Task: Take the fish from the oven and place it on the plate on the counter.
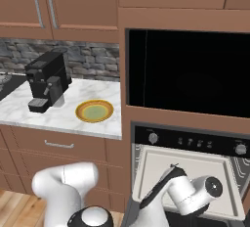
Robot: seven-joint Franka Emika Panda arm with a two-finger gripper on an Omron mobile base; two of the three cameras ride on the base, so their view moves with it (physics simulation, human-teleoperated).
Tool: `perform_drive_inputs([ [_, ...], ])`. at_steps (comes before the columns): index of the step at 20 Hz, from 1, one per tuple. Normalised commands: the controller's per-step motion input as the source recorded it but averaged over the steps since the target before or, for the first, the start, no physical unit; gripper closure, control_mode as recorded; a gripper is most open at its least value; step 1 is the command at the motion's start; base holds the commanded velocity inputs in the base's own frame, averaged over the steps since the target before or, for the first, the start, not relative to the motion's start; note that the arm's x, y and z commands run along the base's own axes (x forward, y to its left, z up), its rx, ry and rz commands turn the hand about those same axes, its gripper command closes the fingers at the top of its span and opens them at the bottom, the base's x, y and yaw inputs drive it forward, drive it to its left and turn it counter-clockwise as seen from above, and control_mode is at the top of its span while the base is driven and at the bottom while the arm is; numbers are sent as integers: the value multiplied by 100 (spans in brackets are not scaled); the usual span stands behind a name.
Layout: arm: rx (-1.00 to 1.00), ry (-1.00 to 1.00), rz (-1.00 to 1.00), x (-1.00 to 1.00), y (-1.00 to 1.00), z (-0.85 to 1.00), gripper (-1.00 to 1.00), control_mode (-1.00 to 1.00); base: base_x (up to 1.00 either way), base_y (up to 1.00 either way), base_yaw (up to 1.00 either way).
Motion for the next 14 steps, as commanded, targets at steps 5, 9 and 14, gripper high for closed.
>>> perform_drive_inputs([
  [5,-21,-1,0,-4,30,24,100,-100,0,0,0],
  [9,-24,0,11,-13,22,16,100,-100,0,0,0],
  [14,-17,0,29,-43,0,30,100,-100,0,0,0],
])
